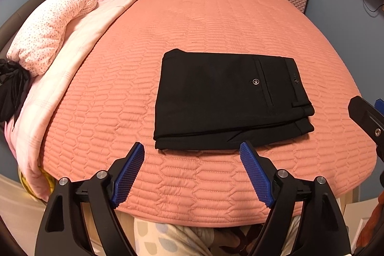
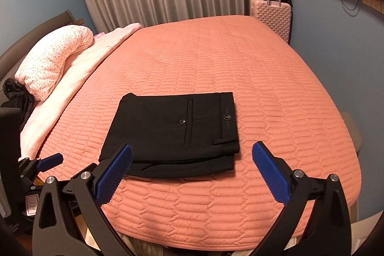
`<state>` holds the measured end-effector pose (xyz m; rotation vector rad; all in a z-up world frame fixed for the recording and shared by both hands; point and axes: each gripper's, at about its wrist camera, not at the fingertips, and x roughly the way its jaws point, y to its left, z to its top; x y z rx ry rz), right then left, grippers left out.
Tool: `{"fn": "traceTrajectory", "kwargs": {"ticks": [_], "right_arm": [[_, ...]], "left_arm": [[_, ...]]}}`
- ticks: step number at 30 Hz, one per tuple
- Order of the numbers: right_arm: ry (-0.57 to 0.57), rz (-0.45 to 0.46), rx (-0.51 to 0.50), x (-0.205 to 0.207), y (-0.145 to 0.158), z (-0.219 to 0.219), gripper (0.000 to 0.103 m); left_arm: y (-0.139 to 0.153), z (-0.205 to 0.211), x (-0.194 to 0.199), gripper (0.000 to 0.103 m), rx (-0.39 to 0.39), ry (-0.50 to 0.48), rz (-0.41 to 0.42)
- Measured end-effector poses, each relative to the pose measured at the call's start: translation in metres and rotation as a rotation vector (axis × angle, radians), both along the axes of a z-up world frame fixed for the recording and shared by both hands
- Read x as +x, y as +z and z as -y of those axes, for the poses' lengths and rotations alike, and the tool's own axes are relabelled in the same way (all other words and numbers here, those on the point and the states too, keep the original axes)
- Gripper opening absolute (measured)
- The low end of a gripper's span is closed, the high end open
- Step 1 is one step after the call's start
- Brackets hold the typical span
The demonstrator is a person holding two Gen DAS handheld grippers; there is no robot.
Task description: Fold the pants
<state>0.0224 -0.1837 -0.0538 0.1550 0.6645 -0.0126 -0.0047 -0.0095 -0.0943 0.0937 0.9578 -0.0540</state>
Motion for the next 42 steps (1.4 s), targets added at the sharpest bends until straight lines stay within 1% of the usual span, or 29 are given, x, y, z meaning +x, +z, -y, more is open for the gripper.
{"fn": "traceTrajectory", "kwargs": {"ticks": [3,7,12,14,17,19,23,26,35,42], "right_arm": [[0.000,0.011,-0.023,-0.003,0.001,-0.004,0.098],[-0.003,0.002,-0.044,-0.003,-0.001,-0.009,0.098],[-0.006,0.026,-0.052,-0.005,0.001,-0.011,0.098],[-0.010,0.035,-0.059,-0.006,0.003,-0.011,0.098],[-0.005,0.024,-0.066,-0.004,0.000,-0.013,0.098],[-0.002,0.011,-0.063,-0.002,-0.003,-0.014,0.098],[0.002,-0.033,-0.050,0.002,-0.013,-0.015,0.098],[-0.009,-0.054,-0.034,0.005,-0.017,-0.013,0.098],[-0.028,-0.052,-0.022,0.006,-0.016,-0.009,0.098],[-0.031,-0.052,-0.030,0.007,-0.015,-0.009,0.098]], "left_arm": [[-0.003,-0.002,-0.001,0.080,0.007,0.010,-0.004],[-0.008,-0.008,0.001,0.080,0.003,0.031,-0.019],[-0.013,-0.013,0.002,0.080,0.055,0.068,-0.005],[-0.014,-0.014,0.002,0.080,0.057,0.069,0.000],[-0.013,-0.015,0.000,0.080,0.029,0.054,0.012],[-0.013,-0.014,-0.001,0.083,0.013,0.047,0.013],[-0.014,-0.016,0.000,0.083,-0.034,0.026,0.008],[-0.013,-0.015,0.001,0.083,-0.055,0.013,0.014],[-0.003,-0.015,0.000,0.083,-0.093,-0.006,0.048],[0.002,-0.012,-0.003,0.084,-0.091,-0.019,0.064]]}}
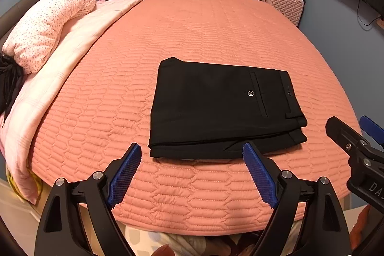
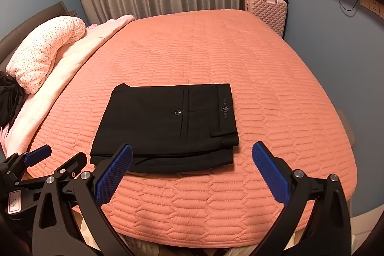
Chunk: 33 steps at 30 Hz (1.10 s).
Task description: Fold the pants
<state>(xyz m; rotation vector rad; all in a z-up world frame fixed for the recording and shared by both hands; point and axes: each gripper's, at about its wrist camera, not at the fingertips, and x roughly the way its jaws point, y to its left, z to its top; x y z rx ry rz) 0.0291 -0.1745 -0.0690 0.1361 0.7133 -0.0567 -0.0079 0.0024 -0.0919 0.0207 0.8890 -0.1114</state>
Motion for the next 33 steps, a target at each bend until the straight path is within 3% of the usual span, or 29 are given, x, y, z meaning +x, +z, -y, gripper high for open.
{"fn": "traceTrajectory", "kwargs": {"ticks": [12,18,33], "right_arm": [[-0.002,0.000,-0.009,-0.001,-0.002,-0.001,0.098],[-0.002,-0.019,-0.008,0.001,-0.009,-0.002,0.098],[0.003,-0.024,-0.011,0.004,-0.012,-0.007,0.098]], "left_arm": [[0.001,-0.004,-0.002,0.085,-0.046,0.007,0.004],[-0.010,-0.001,0.002,0.085,0.010,0.006,-0.006],[-0.016,0.002,0.003,0.085,0.037,-0.009,-0.007]]}}
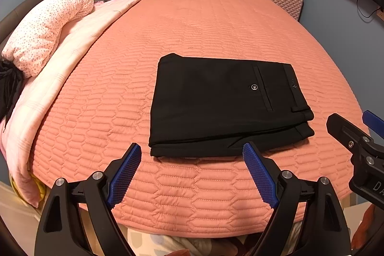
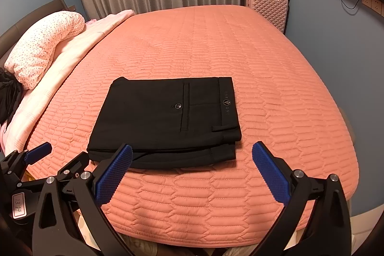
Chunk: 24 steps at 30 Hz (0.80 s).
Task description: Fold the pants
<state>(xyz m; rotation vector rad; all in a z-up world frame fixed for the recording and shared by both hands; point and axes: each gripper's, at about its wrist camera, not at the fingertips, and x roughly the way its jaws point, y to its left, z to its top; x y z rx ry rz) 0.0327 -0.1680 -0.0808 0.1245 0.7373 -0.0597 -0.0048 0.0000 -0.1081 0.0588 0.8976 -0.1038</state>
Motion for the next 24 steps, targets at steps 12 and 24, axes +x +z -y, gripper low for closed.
{"fn": "traceTrajectory", "kwargs": {"ticks": [12,24], "right_arm": [[-0.004,0.003,0.004,-0.0009,0.0005,0.0025,0.098],[-0.004,0.003,0.006,-0.0019,0.0016,0.0037,0.098]], "left_arm": [[0.0014,0.0036,0.0007,0.085,-0.005,-0.013,0.002],[0.0037,0.0053,0.0003,0.085,-0.017,-0.034,0.007]]}}
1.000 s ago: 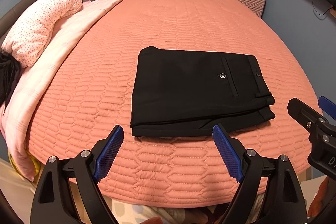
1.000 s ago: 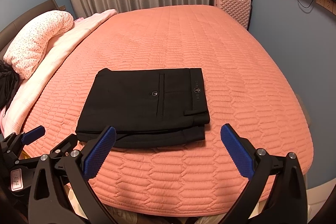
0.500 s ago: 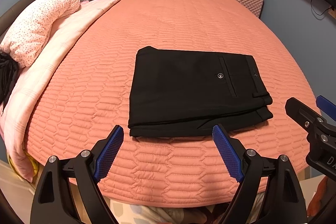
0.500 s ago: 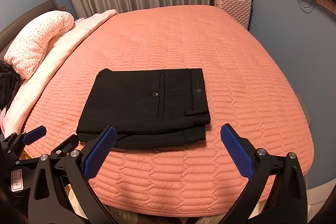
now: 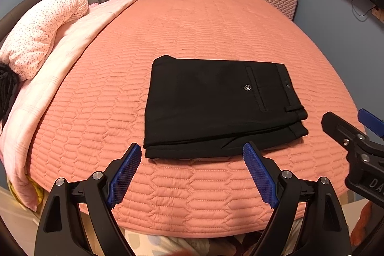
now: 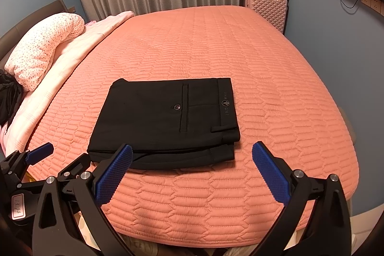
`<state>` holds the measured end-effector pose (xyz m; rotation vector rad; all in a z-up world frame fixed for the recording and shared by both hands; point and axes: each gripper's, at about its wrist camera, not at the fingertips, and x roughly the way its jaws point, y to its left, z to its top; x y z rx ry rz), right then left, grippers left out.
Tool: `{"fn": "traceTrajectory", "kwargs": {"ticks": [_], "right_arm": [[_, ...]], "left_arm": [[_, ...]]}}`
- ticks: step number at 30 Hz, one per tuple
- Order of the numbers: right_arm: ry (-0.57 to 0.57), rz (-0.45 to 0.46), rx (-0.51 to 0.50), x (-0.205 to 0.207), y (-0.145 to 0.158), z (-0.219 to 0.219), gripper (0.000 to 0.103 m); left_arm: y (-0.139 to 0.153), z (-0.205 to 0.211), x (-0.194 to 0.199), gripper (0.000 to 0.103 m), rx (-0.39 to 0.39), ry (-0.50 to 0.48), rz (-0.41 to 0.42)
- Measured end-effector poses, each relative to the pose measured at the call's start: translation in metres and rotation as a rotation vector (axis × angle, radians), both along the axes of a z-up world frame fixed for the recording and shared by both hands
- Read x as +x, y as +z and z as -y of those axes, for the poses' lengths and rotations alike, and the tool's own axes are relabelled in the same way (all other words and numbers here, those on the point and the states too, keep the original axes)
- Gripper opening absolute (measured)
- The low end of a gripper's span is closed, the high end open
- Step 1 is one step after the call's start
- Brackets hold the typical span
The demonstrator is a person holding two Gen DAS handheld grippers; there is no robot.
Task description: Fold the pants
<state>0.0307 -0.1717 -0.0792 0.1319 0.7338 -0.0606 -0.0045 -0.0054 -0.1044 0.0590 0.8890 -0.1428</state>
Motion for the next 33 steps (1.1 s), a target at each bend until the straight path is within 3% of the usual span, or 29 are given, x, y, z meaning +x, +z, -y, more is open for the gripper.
{"fn": "traceTrajectory", "kwargs": {"ticks": [12,21,33], "right_arm": [[-0.008,-0.002,0.003,0.0003,0.0003,0.0000,0.098],[-0.012,-0.002,0.001,0.0001,0.0002,-0.0009,0.098],[-0.021,-0.001,0.006,-0.0005,-0.0005,-0.0016,0.098]], "left_arm": [[0.0025,0.0019,-0.0014,0.085,0.015,0.003,0.017],[0.0033,0.0061,-0.0042,0.085,0.078,0.018,0.065],[0.0043,-0.0002,0.0018,0.084,0.025,0.014,0.019]]}}
